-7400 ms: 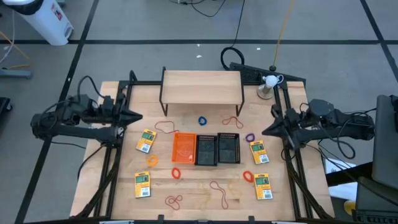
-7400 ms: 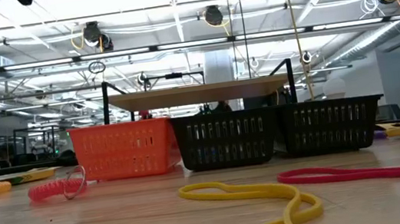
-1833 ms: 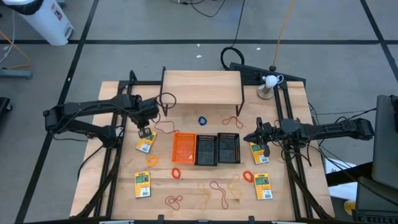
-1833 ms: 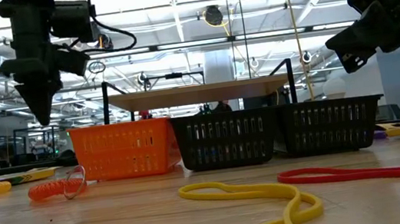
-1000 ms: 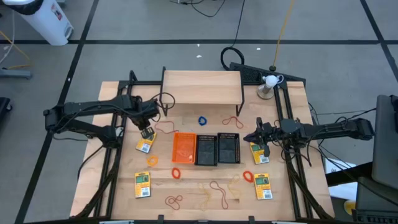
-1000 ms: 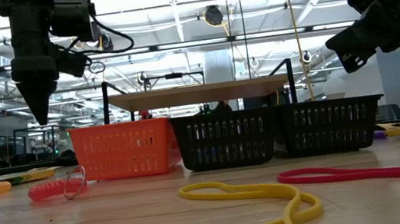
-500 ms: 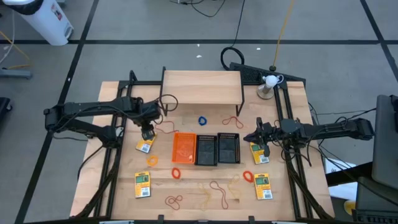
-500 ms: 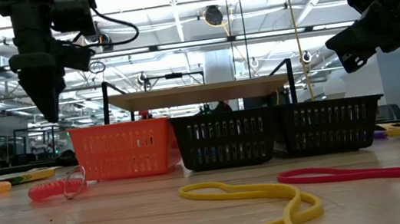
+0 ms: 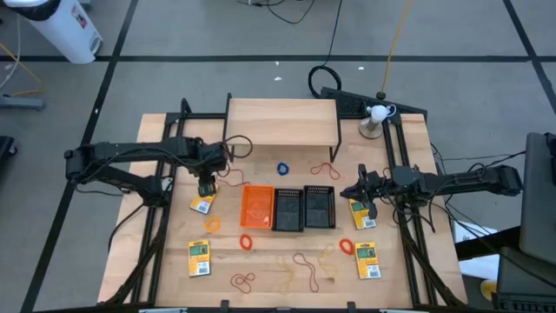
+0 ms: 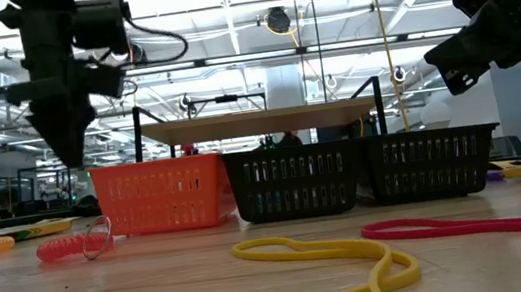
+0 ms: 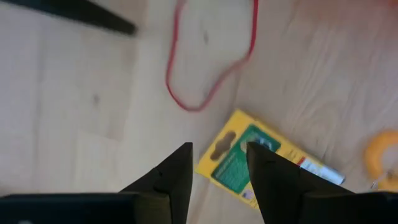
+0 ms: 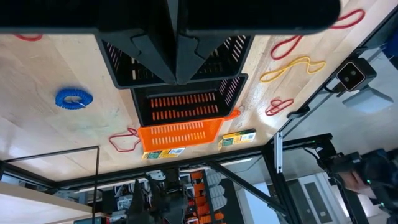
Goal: Pick & Place Office Desk Supplies
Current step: Put the crayons box into the orange bin
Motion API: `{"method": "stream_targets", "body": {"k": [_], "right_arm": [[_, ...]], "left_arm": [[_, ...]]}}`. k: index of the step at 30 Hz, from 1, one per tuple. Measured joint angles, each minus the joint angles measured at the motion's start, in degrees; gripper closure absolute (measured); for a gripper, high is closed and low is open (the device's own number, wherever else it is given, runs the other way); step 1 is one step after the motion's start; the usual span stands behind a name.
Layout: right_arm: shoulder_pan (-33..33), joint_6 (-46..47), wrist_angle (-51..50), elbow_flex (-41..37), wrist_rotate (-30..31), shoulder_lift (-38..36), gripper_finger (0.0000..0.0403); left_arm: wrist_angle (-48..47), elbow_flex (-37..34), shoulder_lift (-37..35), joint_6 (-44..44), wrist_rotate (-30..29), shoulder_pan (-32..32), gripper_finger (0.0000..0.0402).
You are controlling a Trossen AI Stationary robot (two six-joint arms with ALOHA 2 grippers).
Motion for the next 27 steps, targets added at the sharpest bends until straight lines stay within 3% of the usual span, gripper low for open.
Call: {"method": "stream_targets", "body": {"k": [17,27], "right_arm": [[0.0,0.1,-0.1,0.0,-0.2,0.0,0.0403],[0.0,-1.4,-0.2,0.0,-0.2,0.1,0.0403]], "left_arm": [[-0.7,-0.6,9.8,0.5,-0.1,-1.8,0.0252],[-0.7,-0.6,11.3,0.1,-0.1,-1.8,0.0252]]}}
